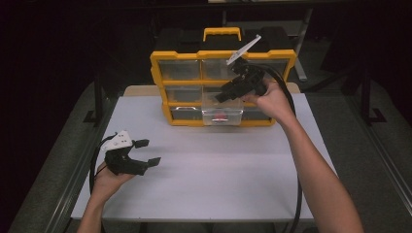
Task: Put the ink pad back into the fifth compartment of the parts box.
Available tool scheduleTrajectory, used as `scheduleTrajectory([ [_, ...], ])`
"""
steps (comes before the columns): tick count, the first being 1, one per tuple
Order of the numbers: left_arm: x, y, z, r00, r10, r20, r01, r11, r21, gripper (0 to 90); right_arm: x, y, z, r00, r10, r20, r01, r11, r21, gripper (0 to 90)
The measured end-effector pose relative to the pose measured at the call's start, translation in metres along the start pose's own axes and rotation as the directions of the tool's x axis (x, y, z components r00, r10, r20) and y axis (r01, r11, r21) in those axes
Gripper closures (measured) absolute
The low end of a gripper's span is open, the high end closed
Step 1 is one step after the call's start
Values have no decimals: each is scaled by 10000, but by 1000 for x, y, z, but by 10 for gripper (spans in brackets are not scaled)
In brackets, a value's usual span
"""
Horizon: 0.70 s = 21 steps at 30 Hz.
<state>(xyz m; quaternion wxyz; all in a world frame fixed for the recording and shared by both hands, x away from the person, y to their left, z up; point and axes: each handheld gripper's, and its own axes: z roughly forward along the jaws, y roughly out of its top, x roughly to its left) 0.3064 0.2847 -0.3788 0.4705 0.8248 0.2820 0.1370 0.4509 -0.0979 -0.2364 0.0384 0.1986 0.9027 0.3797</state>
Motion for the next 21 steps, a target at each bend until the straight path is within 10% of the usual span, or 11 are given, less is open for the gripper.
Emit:
scheduleTrajectory([
  [21, 2, 0, 0, 10000, 25, -63, -26, 9999, -122, 182, 24, -4, -10, 9966, -356, -741, 322, 9984, -472, 889],
])
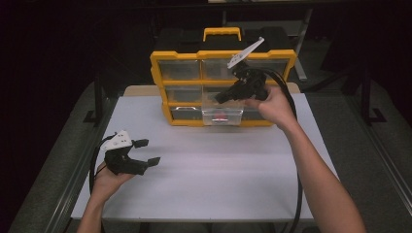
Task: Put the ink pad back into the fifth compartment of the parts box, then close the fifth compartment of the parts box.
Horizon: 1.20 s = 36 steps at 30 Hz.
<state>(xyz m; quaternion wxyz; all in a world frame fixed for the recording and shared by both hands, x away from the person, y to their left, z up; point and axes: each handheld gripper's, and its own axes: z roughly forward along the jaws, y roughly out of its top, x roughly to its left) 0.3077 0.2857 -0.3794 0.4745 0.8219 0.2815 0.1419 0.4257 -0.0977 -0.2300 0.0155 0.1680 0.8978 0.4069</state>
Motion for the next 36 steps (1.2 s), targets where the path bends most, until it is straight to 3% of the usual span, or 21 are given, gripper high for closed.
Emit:
scheduleTrajectory([
  [9, 0, 0, 1, 10000, -39, -7, 38, 10000, -18, 182, 12, -7, 0, 9992, 113, -387, -114, 9999, -16, 888],
  [22, 0, 1, 2, 9999, -106, 12, 106, 9999, -111, 182, 30, -11, 1, 9989, -210, -418, 216, 9997, 144, 889],
  [36, -1, 0, 2, 10000, -64, 8, 64, 10000, 26, 181, 38, -37, 15, 9976, 24, -686, -7, 9997, 243, 889],
])
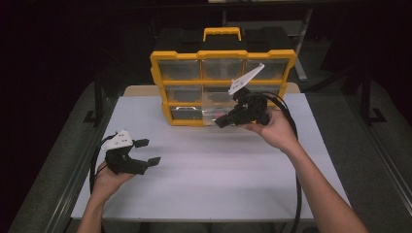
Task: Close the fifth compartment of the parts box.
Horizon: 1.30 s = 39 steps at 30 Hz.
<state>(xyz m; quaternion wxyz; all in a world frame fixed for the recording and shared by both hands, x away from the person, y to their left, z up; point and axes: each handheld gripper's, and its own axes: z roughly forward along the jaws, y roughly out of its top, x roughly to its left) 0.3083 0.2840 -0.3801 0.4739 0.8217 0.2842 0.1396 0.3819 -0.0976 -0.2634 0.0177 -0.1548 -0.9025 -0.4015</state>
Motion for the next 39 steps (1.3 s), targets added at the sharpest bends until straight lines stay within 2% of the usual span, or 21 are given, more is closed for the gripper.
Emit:
scheduleTrajectory([
  [2, 0, 0, 0, 10000, -40, 9, 40, 10000, -2, 181, 0, -3, 2, 9999, 46, -111, -46, 10000, -1, 889],
  [12, 0, 0, 0, 10000, 29, 3, -29, 10000, 36, 181, -2, -12, 10, 9999, 106, -39, -106, 9999, 131, 889],
  [16, 0, 1, 0, 9998, 205, -21, -204, 9997, 133, 181, -2, -14, 11, 9999, 103, 59, -104, 9999, 108, 889],
  [18, 0, 1, 0, 9998, 206, -28, -205, 9997, 142, 181, -3, -15, 12, 9999, 8, 109, -8, 10000, 70, 889],
  [27, -1, 1, 2, 10000, 14, 14, -15, 10000, 81, 181, -5, -18, 18, 9999, 95, 88, -96, 9998, 145, 889],
  [28, -2, 1, 2, 10000, 8, 8, -8, 10000, 67, 181, -6, -19, 19, 9999, -86, 147, 84, 9999, 95, 889],
  [29, -2, 1, 2, 10000, -10, 13, 10, 10000, 62, 181, -6, -19, 19, 9999, 11, 134, -12, 9999, 100, 889],
  [39, 0, 1, 2, 10000, 84, 5, -84, 9999, 69, 181, -10, -23, 22, 9996, -80, 269, 80, 10000, 16, 889],
])
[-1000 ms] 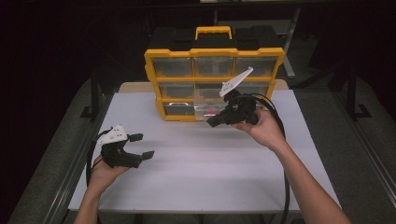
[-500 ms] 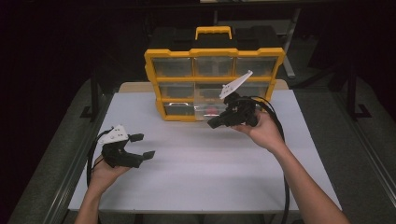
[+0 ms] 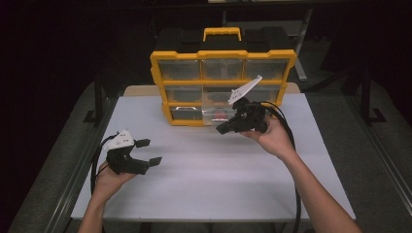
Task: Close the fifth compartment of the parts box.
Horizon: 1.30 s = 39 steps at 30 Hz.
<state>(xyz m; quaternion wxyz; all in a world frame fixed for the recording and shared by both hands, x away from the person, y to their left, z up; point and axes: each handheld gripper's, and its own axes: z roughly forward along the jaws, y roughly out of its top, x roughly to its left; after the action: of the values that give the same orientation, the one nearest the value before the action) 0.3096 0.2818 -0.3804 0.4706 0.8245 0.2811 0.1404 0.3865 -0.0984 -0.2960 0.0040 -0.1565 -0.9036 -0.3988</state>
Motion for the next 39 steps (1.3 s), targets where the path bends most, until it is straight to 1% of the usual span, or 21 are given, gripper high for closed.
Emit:
scheduleTrajectory([
  [2, 1, 0, 0, 10000, 21, 7, -21, 10000, 15, 181, 0, 0, 1, 10000, 11, 16, -11, 10000, 7, 889],
  [3, 1, 0, 0, 10000, 95, 8, -95, 9999, 48, 181, 1, 0, 0, 9997, 247, 13, -248, 9996, 157, 889],
  [4, 1, 0, 1, 10000, 62, 7, -62, 10000, 70, 181, 2, 0, -1, 9992, 405, 29, -405, 9990, 210, 889],
  [5, 1, -1, 1, 10000, 6, 33, -6, 10000, 84, 181, 0, 0, -1, 9995, 312, 80, -313, 9993, 192, 889],
  [7, 0, -1, 1, 10000, -46, 54, 46, 10000, 65, 181, -2, -1, -1, 9993, 349, 125, -351, 9993, 140, 889],
  [10, 0, -1, 2, 10000, -66, 56, 66, 10000, 49, 181, -5, 0, -1, 9987, 480, 157, -482, 9987, 135, 889],
  [12, 0, -1, 1, 10000, -59, 41, 59, 9999, 97, 181, -7, 0, -1, 9986, 471, 254, -475, 9988, 134, 889],
  [13, 0, -1, 1, 10000, -41, 37, 40, 10000, 48, 181, -8, 1, -1, 9980, 580, 265, -584, 9982, 132, 889],
  [16, 0, -1, 1, 10000, -46, 40, 46, 10000, 67, 181, -12, 3, -2, 9979, 445, 465, -452, 9989, 132, 889],
  [17, 0, -1, 1, 10000, -40, 44, 40, 10000, 76, 181, -11, 5, -3, 9967, 623, 528, -635, 9977, 216, 889],
  [18, 0, -1, 1, 10000, -35, 48, 35, 10000, 71, 181, -12, 6, -4, 9968, 577, 557, -588, 9981, 167, 889],
  [19, 0, -1, 1, 10000, -43, 42, 43, 10000, 56, 181, -14, 7, -4, 9974, 352, 636, -358, 9993, 77, 889],
  [22, 1, 0, 0, 10000, 84, 20, -84, 10000, 50, 181, -13, 11, -5, 9961, 458, 751, -471, 9988, 162, 889],
  [24, 1, 0, 0, 10000, 78, 24, -78, 10000, 53, 181, -14, 12, -4, 9957, 394, 839, -411, 9990, 180, 889],
  [26, 1, 0, 0, 10000, 57, 20, -57, 10000, 47, 181, -15, 14, -4, 9948, 449, 914, -466, 9988, 172, 890],
  [28, 0, 0, -1, 10000, -29, 22, 28, 10000, 26, 181, -15, 15, -4, 9950, 486, 877, -505, 9985, 195, 890],
  [30, 1, 0, -1, 10000, 22, 16, -22, 10000, 11, 181, -15, 16, -4, 9948, 398, 937, -422, 9988, 239, 890],
  [32, 1, 0, -2, 10000, 52, 2, -52, 10000, 73, 181, -15, 17, -3, 9947, 383, 958, -411, 9988, 272, 890],
  [35, 1, 0, -2, 10000, 87, -3, -87, 10000, 39, 181, -15, 18, -3, 9945, 416, 965, -442, 9987, 253, 890],
  [37, 0, 0, -1, 10000, 50, -6, -50, 10000, -67, 181, -15, 18, -3, 9944, 409, 978, -436, 9987, 253, 890],
  [39, 0, 0, -2, 10000, 26, -25, -26, 10000, -19, 181, -16, 18, -3, 9944, 361, 992, -388, 9989, 251, 890],
])
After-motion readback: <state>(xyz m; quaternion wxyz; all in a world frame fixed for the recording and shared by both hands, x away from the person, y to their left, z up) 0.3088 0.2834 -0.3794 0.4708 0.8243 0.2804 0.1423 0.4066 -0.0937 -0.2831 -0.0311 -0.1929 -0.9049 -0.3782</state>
